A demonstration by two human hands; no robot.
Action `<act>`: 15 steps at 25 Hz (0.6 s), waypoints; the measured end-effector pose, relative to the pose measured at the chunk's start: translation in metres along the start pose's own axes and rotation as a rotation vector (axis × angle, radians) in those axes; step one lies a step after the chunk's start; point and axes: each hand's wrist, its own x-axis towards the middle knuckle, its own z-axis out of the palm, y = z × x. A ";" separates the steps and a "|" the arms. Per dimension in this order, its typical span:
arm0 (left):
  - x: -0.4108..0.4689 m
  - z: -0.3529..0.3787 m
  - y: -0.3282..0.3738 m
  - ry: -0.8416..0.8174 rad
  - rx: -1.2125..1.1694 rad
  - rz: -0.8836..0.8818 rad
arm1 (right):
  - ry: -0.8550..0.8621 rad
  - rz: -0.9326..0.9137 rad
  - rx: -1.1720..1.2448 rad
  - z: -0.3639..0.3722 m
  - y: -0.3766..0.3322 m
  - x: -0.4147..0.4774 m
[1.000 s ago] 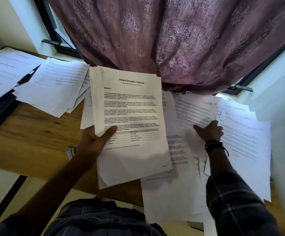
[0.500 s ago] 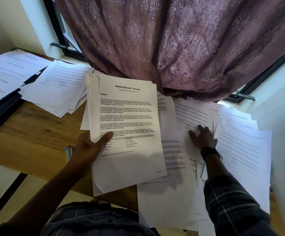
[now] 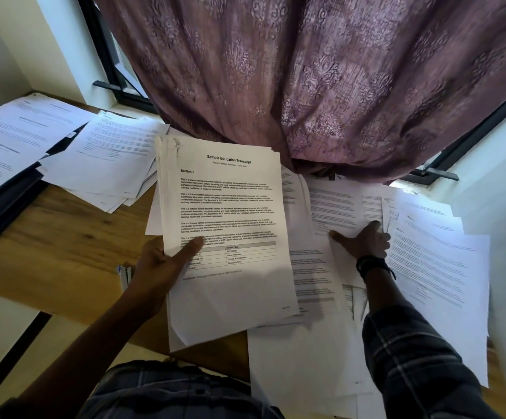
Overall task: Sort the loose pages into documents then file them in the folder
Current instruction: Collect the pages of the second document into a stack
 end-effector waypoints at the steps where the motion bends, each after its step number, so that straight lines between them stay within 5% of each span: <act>1: 0.001 -0.001 0.000 0.006 0.004 -0.001 | -0.026 0.034 0.047 -0.003 -0.002 0.003; 5: 0.003 -0.001 0.000 0.009 0.016 0.004 | 0.018 -0.066 0.199 -0.011 -0.002 0.010; 15: 0.011 0.005 0.005 -0.006 -0.064 -0.069 | 0.617 -0.424 0.429 -0.053 0.029 -0.021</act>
